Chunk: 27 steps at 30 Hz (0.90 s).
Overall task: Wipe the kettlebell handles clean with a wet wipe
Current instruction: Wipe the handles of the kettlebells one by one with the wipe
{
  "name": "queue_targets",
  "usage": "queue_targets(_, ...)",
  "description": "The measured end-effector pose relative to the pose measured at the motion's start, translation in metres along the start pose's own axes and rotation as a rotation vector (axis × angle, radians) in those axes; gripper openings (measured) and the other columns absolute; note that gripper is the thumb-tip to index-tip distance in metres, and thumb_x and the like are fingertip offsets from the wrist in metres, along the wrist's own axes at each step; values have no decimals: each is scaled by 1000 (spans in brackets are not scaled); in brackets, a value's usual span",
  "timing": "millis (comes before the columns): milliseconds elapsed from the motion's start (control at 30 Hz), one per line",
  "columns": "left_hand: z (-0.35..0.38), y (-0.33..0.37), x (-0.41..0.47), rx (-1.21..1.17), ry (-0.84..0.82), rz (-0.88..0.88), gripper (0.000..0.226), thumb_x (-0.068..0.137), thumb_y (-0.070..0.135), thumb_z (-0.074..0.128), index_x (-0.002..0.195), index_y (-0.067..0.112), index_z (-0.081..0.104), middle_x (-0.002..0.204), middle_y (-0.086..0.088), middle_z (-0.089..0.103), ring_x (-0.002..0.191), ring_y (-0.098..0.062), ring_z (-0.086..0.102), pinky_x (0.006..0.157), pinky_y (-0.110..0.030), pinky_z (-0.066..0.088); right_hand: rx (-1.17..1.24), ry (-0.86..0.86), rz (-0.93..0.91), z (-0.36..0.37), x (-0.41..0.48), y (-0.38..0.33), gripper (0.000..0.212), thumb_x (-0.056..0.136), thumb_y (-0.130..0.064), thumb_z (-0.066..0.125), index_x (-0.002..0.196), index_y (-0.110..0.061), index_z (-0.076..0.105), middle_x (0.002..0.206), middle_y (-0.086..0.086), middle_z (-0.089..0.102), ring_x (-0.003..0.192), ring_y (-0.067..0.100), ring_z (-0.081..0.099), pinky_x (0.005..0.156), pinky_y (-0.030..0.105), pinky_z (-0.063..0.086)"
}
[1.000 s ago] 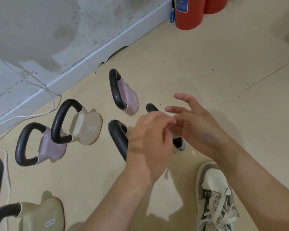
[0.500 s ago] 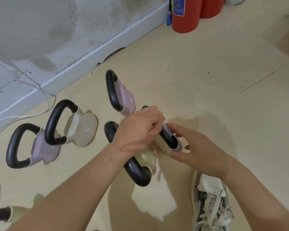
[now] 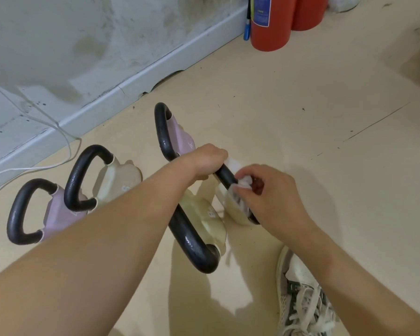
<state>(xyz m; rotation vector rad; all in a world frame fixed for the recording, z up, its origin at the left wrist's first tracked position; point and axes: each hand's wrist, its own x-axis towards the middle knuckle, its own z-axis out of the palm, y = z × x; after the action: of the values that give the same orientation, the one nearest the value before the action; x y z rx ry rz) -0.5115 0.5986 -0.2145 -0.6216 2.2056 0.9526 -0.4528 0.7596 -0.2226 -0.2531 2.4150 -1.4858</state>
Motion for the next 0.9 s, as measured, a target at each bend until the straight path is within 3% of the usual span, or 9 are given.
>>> queue_targets(100, -3, -6, -18, -87, 72, 101, 16, 97, 13, 36, 93, 20, 49, 81, 8, 39, 73, -7, 37, 73, -28, 37, 95, -17, 145, 9, 40, 0, 3, 86, -19, 66, 89, -19, 66, 75, -9, 62, 70, 7, 59, 67, 20, 49)
queue_targets(200, -9, -13, -34, -169, 104, 139, 36, 92, 9, 48, 124, 17, 61, 119, 6, 58, 114, -10, 50, 103, -29, 41, 215, -61, 235, 22, 68, 2, 10, 85, -13, 65, 94, -14, 59, 73, -4, 55, 70, 15, 55, 65, 28, 47)
queue_targets(267, -14, -15, -44, -160, 78, 170, 44, 86, 11, 59, 129, 19, 59, 125, 7, 61, 119, -8, 51, 97, -21, 42, 251, -37, 235, 29, 81, 0, 16, 83, -10, 66, 93, -15, 55, 75, -2, 52, 68, 14, 53, 60, 24, 45)
queue_targets(333, -15, -14, -50, -85, 64, 223, 35, 85, 20, 67, 119, 25, 66, 109, 10, 68, 105, -4, 59, 77, -11, 42, 256, -21, 220, 32, 91, -5, 17, 82, -7, 67, 92, -14, 55, 75, -2, 52, 68, 14, 55, 59, 24, 45)
queue_targets(433, -15, -14, -45, 35, 145, 269, 22, 92, 29, 63, 112, 24, 71, 96, 4, 71, 89, -9, 64, 72, -16, 44, 331, -78, 235, 33, 99, -7, 8, 83, -3, 63, 84, -10, 64, 74, 1, 60, 75, 19, 60, 74, 36, 56)
queue_targets(533, -16, -12, -27, 93, 173, 210, 31, 100, 27, 48, 82, 14, 70, 62, -1, 52, 52, -12, 45, 50, -17, 37, 311, -190, 245, 32, 102, -1, 17, 87, -5, 56, 89, 4, 70, 73, 8, 63, 72, 19, 59, 77, 40, 54)
queue_targets(600, -15, -11, -13, 51, 172, 132, 39, 100, 24, 45, 65, 11, 57, 61, -5, 46, 55, -18, 44, 57, -27, 48, 255, -291, 251, 31, 99, 4, 29, 91, -12, 50, 95, 12, 66, 76, 19, 62, 73, 22, 56, 76, 39, 51)
queue_targets(700, -9, -4, 2, -49, 173, 19, 25, 93, 19, 46, 74, 6, 56, 71, -13, 53, 72, -28, 56, 84, -48, 56, 112, -394, 301, 33, 92, 8, 39, 98, -21, 42, 98, 11, 64, 80, 14, 59, 71, 20, 52, 69, 30, 44)
queue_targets(900, 3, 2, 7, 31, 103, -14, 29, 97, 19, 40, 73, 7, 52, 69, -9, 52, 77, -33, 59, 75, -37, 54, 62, -404, 300, 24, 80, -3, 34, 92, -7, 37, 99, 2, 69, 86, 17, 65, 75, 23, 56, 67, 29, 45)
